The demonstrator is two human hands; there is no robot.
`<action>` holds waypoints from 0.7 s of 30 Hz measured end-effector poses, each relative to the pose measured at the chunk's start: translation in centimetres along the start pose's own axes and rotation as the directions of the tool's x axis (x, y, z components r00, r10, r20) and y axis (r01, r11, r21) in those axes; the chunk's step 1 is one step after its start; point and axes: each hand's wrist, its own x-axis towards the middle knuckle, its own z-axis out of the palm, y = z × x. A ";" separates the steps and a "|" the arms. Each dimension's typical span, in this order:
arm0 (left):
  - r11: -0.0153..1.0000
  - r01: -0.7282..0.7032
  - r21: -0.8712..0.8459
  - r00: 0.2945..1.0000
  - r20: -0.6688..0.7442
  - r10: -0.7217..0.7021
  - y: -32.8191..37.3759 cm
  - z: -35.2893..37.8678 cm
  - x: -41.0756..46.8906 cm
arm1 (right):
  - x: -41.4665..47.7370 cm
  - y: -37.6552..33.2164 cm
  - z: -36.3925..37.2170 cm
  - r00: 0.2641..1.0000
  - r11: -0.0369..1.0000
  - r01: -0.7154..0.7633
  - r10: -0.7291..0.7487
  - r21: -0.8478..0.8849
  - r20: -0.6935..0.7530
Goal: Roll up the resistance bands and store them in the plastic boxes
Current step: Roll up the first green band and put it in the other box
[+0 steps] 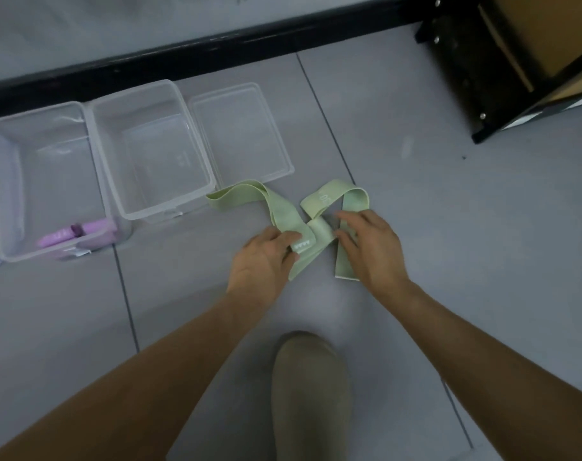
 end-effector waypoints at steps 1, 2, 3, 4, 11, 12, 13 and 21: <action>1.000 -0.008 0.003 1.000 0.003 0.008 0.1 -0.1 0.0 | 1.0 -0.3 -0.2 0.999 0.999 0.015 -0.017 -0.043 -0.032; 1.000 -0.015 0.007 1.000 0.003 0.015 0.1 -0.1 0.1 | 2.1 -0.7 -0.4 0.998 0.994 0.042 -0.047 -0.101 -0.049; 1.000 -0.017 0.008 1.000 0.002 0.017 0.1 -0.1 0.1 | 3.2 -0.9 -0.4 0.995 0.981 0.084 -0.093 -0.173 -0.045; 1.000 -0.012 0.008 1.000 0.001 0.012 0.1 -0.2 0.2 | 4.2 -1.1 -0.4 0.990 0.959 0.132 -0.142 -0.252 -0.020; 0.998 0.041 -0.052 0.999 -0.017 -0.042 -0.5 -1.5 0.1 | 6.7 -2.4 -1.0 0.982 0.895 0.188 -0.175 -0.404 0.070; 0.995 0.055 -0.079 0.998 -0.037 -0.058 -0.7 -1.8 0.0 | 6.5 -3.0 -1.7 0.986 0.927 0.169 -0.157 -0.335 0.062; 0.989 0.074 -0.126 0.996 -0.049 -0.081 -0.8 -2.1 -0.1 | 6.3 -3.8 -2.4 0.987 0.957 0.161 -0.148 -0.240 0.068; 0.655 0.145 -0.742 0.952 -0.076 -0.296 -0.9 -7.9 -3.0 | 4.0 -12.1 -4.6 0.943 0.866 -0.103 -0.073 0.489 0.326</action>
